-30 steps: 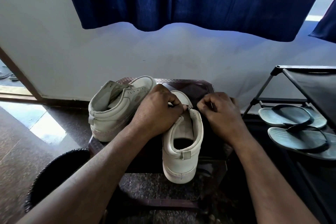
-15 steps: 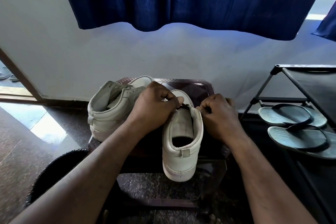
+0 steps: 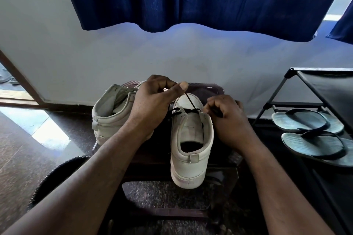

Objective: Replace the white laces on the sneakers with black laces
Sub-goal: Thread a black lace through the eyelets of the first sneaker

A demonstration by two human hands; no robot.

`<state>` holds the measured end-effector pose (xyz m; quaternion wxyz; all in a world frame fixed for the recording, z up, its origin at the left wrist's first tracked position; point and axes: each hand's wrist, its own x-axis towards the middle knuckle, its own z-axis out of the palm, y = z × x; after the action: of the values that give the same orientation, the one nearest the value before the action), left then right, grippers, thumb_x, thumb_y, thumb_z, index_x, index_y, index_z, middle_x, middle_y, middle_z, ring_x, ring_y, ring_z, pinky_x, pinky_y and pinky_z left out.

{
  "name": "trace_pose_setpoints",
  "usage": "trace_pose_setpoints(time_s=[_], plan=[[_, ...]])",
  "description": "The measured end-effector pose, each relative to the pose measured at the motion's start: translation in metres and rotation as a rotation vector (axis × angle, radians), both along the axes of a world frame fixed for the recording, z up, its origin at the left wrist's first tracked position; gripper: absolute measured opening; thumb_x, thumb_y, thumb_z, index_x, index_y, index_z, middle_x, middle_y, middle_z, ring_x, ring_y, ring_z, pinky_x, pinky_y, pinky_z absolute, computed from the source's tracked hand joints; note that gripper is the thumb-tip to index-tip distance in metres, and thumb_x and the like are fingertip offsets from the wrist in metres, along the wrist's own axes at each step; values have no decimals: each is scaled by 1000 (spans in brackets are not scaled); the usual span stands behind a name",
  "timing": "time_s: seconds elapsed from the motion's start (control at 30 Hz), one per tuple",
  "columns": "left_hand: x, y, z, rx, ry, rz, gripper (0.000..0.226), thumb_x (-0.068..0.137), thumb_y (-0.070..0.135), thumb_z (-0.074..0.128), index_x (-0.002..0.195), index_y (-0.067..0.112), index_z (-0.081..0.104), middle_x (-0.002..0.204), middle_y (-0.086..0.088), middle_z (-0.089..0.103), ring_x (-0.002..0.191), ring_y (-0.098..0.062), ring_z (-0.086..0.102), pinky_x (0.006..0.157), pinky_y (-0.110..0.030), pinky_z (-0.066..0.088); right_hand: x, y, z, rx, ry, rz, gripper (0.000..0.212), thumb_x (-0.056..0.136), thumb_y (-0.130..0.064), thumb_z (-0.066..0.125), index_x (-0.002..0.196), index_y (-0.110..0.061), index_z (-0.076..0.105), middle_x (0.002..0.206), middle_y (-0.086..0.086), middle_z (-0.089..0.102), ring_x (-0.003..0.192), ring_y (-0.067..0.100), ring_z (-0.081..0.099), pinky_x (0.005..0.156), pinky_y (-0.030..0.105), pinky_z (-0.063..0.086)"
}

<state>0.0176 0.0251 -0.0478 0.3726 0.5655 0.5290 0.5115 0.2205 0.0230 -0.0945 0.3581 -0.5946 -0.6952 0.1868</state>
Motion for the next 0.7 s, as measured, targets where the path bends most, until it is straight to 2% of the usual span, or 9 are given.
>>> trace_pose_setpoints(time_s=[0.03,0.1,0.17,0.23,0.33,0.4,0.53,0.6,0.7], plan=[[0,0,0,9,-26,-15,35,88,42,81,60,24,68,96,9,61,74,-6,57,72,-21,45,-2,-1,1,-5,20,11,26,94,-24,72,75,-38,61,94,-19,59,105,-15,47,103,22,26],[0,-1,2,37,-45,-29,41,90,38,80,54,29,62,91,10,57,71,-2,52,69,-15,42,-2,2,-1,-37,47,33,41,93,-21,73,61,-39,55,71,-20,54,80,-9,50,102,34,33],[0,-1,2,61,-69,-27,35,90,37,79,60,25,66,94,8,59,67,-1,49,65,-12,40,0,5,0,-93,91,65,44,93,-21,73,55,-30,52,55,-16,49,60,2,44,89,37,33],[-1,-1,2,70,-79,-21,32,91,37,78,74,10,71,99,5,61,67,0,50,64,-11,40,1,7,-1,-127,124,104,45,95,-23,70,55,-22,50,51,-12,46,55,5,40,86,38,28],[-3,0,1,93,-115,-33,41,91,36,77,84,-3,70,101,0,62,70,1,51,64,-10,40,3,10,-6,-173,86,87,35,94,-35,66,63,-19,61,58,-14,57,71,7,52,92,39,36],[-3,-1,2,117,-128,-36,44,91,35,76,84,-7,67,101,-3,61,72,1,52,63,-10,41,7,11,-9,-152,-77,-17,28,88,-47,62,64,-34,63,69,-12,59,89,21,54,101,44,43],[-6,-1,4,146,-171,-14,36,91,34,78,72,6,65,94,3,59,77,-5,53,71,-18,42,11,1,-1,-266,-307,-212,38,96,-44,67,64,-28,55,107,-2,58,123,32,45,107,45,37],[-9,-1,6,182,-196,-10,33,90,34,78,62,25,64,89,8,57,80,-6,53,78,-24,41,15,1,-1,-251,-297,-203,30,96,-42,68,70,-29,59,109,-6,55,125,31,44,105,44,36],[-8,-2,10,245,-199,-8,37,92,31,78,60,33,60,83,13,52,77,-4,51,77,-22,39,17,4,-1,-137,-158,-72,15,90,-45,68,80,-34,68,98,-17,60,114,18,53,108,40,35]])
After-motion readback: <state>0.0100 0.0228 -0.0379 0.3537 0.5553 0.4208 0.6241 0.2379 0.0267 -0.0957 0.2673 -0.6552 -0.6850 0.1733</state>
